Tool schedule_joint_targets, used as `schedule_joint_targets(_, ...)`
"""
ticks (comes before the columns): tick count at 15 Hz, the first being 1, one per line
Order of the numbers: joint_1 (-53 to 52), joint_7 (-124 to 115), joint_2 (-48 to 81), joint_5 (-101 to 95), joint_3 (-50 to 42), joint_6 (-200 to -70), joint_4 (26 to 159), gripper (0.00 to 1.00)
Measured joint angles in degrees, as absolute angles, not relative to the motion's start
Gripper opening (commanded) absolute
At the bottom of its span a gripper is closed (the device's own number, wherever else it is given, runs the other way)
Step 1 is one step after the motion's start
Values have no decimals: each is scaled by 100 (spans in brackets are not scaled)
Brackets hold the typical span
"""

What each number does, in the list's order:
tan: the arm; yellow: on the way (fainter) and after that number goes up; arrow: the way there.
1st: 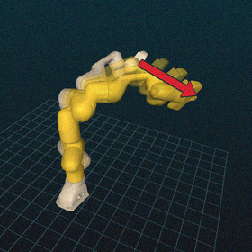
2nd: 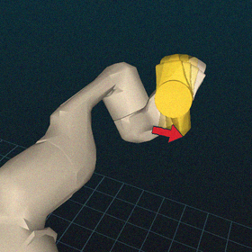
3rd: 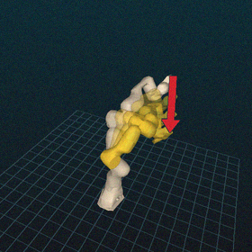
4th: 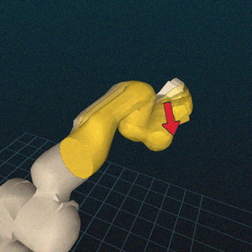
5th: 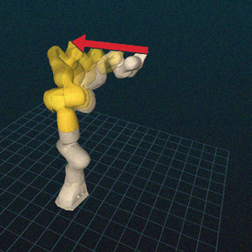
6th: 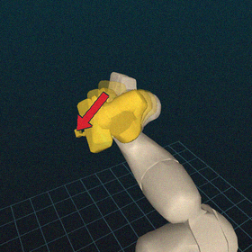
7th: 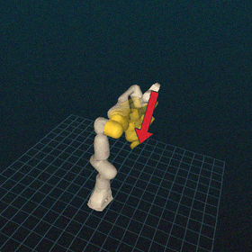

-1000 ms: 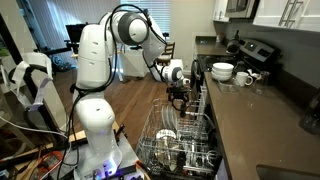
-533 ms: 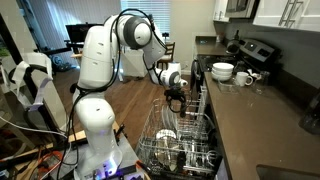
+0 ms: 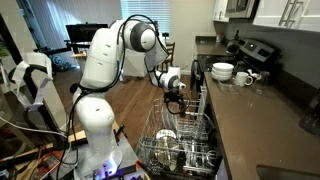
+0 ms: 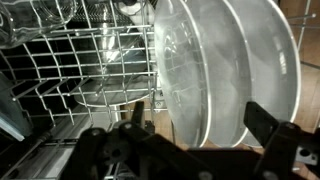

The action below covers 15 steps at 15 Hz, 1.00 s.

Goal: Pick up the white plate from the dishwasher and put it on the countertop.

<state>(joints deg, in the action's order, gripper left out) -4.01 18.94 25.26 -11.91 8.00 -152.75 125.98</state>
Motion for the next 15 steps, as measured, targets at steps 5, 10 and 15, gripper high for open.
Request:
schedule_joint_targets(5, -386, 1910, 2573, -1211, 729, -15352, 12588, 100)
schedule_joint_targets(10, -372, 1991, 2725, -1211, 627, -15358, 12538, 59)
schedule_joint_targets(15, -317, 2030, 2856, -1197, 657, -15359, 12475, 32)
